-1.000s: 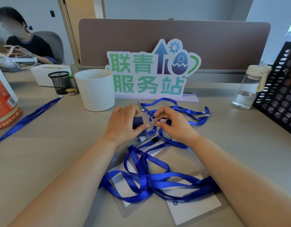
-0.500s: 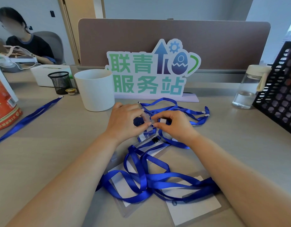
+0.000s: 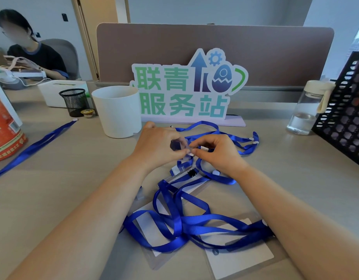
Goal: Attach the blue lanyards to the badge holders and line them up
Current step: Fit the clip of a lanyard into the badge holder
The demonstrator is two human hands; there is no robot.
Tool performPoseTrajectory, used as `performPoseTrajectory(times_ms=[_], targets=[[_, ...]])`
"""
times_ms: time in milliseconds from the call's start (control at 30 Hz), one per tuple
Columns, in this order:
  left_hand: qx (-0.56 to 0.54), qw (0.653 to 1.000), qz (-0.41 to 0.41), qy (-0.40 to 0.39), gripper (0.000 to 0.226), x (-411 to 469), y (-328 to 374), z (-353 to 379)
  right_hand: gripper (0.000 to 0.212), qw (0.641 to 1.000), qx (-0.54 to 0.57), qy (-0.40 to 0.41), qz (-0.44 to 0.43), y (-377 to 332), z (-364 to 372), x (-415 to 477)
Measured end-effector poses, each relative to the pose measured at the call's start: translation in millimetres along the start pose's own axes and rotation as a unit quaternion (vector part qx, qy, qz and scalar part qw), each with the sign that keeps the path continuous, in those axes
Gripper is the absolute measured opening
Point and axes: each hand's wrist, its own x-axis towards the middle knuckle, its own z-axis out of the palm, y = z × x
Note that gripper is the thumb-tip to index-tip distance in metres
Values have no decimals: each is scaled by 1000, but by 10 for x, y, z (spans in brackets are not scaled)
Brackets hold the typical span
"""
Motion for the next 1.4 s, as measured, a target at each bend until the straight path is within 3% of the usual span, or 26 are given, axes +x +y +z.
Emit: performPoseTrajectory(times_ms=[533, 867, 1167, 1400], targets=[[33, 997, 23, -69, 21, 43, 64, -200, 18, 998, 57, 4, -17, -116, -46, -31], [20, 999, 3, -51, 16, 32, 131, -201, 20, 997, 35, 49, -55, -125, -11, -46], [-32, 999, 3, -35, 11, 23, 157, -194, 19, 995, 16, 72, -62, -124, 37, -48], [-124, 986, -49, -104, 8, 36, 68, -320, 7, 996, 56, 37, -52, -142, -27, -27]])
